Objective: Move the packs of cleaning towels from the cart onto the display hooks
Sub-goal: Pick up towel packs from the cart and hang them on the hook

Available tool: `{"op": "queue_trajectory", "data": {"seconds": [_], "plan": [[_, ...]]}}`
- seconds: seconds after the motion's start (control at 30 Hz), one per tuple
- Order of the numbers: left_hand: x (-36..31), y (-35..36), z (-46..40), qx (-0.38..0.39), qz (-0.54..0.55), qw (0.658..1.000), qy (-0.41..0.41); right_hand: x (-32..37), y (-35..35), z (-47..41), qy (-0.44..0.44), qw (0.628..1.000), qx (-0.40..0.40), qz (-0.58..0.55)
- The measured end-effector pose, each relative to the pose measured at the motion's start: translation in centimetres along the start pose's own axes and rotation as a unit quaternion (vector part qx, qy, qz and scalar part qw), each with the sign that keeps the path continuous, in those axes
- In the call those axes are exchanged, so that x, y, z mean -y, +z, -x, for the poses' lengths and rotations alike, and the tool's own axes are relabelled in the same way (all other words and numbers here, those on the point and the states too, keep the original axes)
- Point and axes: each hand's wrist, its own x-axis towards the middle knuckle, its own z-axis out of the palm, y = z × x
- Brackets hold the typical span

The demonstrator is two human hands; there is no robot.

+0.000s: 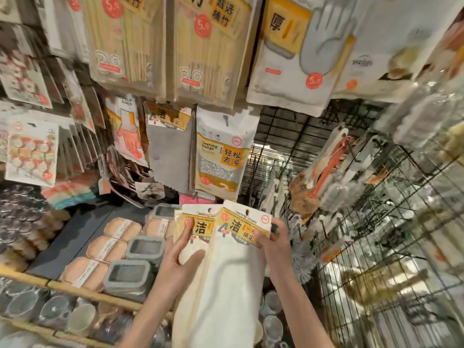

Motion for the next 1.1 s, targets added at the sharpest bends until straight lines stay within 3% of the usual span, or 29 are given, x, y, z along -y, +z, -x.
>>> {"op": "queue_trajectory", "data": {"seconds": [0.13,0.33,1.1], "plan": [[0.5,-0.9,-2.0,-0.01,-0.035,0.999,0.012,-0.9,0.2,-2.1,0.015,0.999,-0.025,-0.032],[0.8,-2.7,-3.4,-0.042,-0.081,0.996,-0.014,-2.3,0.9,-4.9,0.032,0.997,-0.066,0.011],[0.3,-4.3,-3.5,-0.061,-0.07,0.995,-0.037,-6.2,2.2,-10.9,0.022,0.991,-0.119,0.058]]}}
